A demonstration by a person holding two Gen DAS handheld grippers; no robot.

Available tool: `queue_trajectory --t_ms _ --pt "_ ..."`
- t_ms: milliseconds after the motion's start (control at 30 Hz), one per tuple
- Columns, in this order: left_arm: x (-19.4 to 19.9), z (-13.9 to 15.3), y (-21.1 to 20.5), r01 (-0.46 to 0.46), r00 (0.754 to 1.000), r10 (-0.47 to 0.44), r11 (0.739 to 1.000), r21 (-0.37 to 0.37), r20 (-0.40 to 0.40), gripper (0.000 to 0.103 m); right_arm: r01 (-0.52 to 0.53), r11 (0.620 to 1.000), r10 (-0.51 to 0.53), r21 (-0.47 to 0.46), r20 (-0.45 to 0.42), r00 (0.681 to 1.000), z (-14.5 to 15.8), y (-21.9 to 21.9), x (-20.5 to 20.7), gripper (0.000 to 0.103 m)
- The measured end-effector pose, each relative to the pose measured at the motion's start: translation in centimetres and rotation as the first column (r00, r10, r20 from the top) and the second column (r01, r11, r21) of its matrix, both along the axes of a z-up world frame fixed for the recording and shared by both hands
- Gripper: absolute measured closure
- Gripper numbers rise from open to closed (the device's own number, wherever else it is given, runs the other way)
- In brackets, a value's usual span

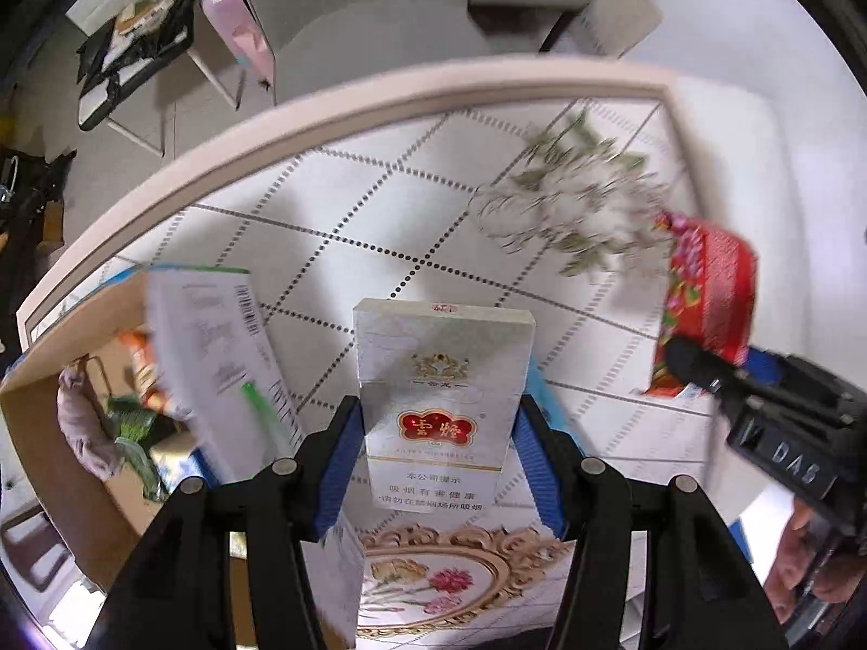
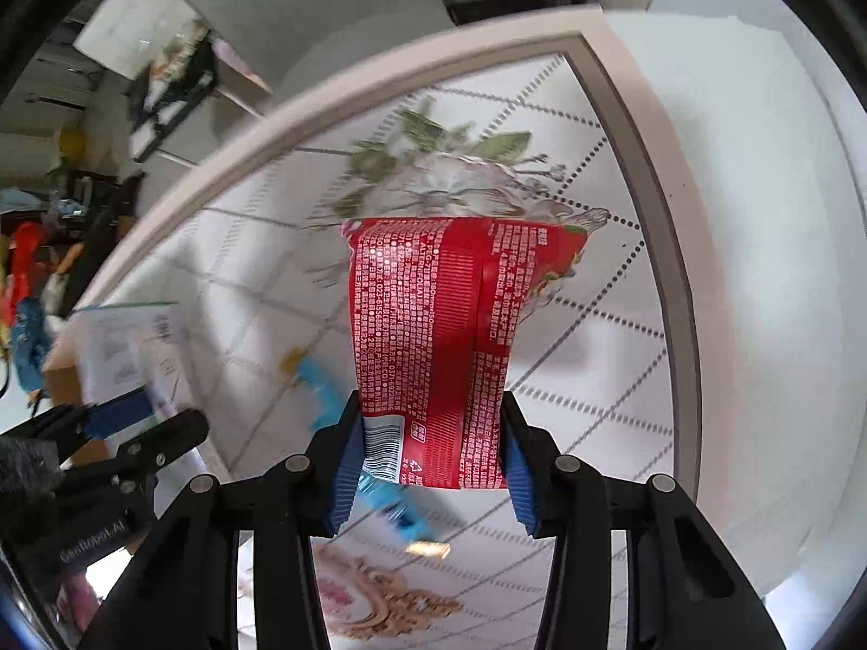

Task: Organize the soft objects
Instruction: 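Lower white box and red bag into the cardboard box, open both tools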

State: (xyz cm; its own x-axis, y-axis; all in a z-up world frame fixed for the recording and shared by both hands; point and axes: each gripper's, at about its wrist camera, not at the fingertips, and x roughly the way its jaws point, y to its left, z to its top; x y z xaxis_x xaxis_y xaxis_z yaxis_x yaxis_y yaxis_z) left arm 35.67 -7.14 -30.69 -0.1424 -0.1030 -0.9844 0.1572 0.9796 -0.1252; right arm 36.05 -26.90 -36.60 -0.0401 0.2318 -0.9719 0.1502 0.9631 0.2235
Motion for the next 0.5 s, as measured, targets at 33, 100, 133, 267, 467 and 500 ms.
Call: queue_trajectory --t_ms 33,100,133,267,467,500 --pt "-0.2 1.8 0.7 -0.01 1.0 0.01 1.0 -0.025 0.023 0.05 -0.012 1.0 0.012 0.009 0.019 1.0 1.4 0.9 -0.2 0.055" --pt "-1.5 4.4 1.3 -0.029 0.998 0.033 0.998 -0.059 0.057 0.05 -0.041 0.999 0.04 0.027 0.06 0.997 4.3 2.1 -1.6 0.055" --pt "-1.9 5.8 2.0 -0.037 0.996 0.042 0.996 -0.076 0.075 0.05 -0.056 0.998 0.053 0.036 0.078 0.996 5.6 2.6 -2.1 0.055" --pt "-4.6 10.4 5.2 -0.074 0.984 0.092 0.989 -0.126 0.15 0.05 -0.126 0.989 0.113 0.074 0.152 0.982 11.1 6.8 -4.8 0.055" --pt "-8.2 14.4 11.8 -0.151 0.961 0.181 0.977 -0.153 0.208 0.05 -0.241 0.964 0.214 0.109 0.214 0.953 16.6 14.8 -8.6 0.055" --pt "-8.6 14.5 13.0 -0.165 0.958 0.195 0.975 -0.15 0.212 0.05 -0.262 0.959 0.234 0.111 0.218 0.948 16.8 16.5 -9.0 0.055"
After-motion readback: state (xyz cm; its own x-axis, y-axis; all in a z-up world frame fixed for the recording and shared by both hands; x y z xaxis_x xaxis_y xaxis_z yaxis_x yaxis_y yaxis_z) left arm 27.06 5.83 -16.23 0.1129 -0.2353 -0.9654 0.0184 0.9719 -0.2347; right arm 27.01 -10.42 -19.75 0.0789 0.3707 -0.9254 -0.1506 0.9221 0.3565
